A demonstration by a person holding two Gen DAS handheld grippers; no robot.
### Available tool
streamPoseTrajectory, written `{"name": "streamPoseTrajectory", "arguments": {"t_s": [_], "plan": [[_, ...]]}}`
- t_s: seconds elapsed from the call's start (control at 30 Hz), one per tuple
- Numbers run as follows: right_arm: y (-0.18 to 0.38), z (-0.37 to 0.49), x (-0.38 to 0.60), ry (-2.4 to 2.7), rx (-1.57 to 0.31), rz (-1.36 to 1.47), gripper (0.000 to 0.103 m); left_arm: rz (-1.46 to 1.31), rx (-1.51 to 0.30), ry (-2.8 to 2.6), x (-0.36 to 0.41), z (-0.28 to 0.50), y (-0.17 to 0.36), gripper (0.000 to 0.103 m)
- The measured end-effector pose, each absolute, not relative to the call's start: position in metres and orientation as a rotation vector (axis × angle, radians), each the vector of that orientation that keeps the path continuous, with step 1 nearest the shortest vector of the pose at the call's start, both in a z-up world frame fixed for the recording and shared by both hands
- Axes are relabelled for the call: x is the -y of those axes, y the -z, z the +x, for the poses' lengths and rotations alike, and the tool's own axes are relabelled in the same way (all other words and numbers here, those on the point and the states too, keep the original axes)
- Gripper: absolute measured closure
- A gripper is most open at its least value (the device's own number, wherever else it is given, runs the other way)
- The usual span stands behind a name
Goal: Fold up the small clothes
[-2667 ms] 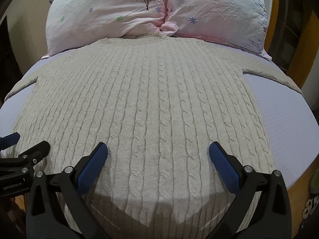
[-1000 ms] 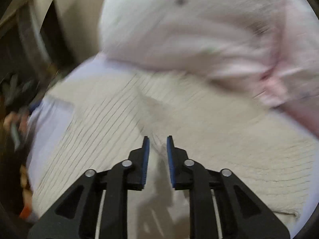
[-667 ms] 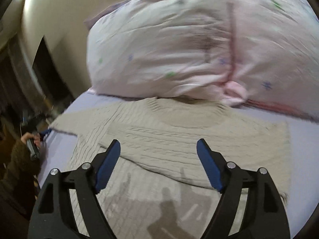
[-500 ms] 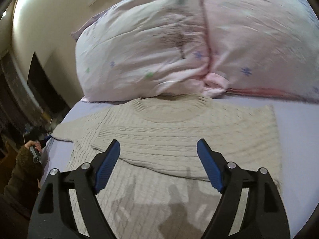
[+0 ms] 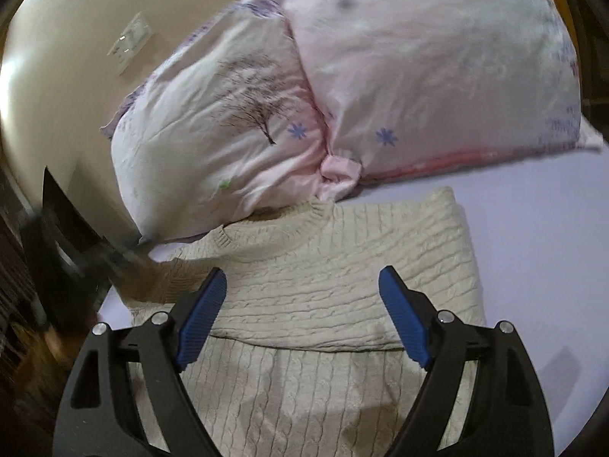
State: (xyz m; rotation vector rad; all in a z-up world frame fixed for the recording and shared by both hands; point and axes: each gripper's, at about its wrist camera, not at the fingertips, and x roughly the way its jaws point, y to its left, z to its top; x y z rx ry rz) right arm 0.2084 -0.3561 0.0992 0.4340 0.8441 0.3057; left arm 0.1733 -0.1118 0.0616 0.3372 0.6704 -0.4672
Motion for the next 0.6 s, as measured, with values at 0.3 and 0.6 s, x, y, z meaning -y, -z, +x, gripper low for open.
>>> {"name": "streamPoseTrajectory", "arguments": {"t_s": [0.3, 0.6], "plan": [[-0.054, 0.238, 0.389, -0.276, -1.013, 0.603, 0.055, 0.229, -0.677, 0.432, 0.049, 0.126, -0.066, 0.036], [-0.047, 0.247, 0.336, -0.263, -1.023, 0.396, 0.097, -0.125, -0.851, 0.212, -0.102, 0.081, -0.051, 0.034]]}}
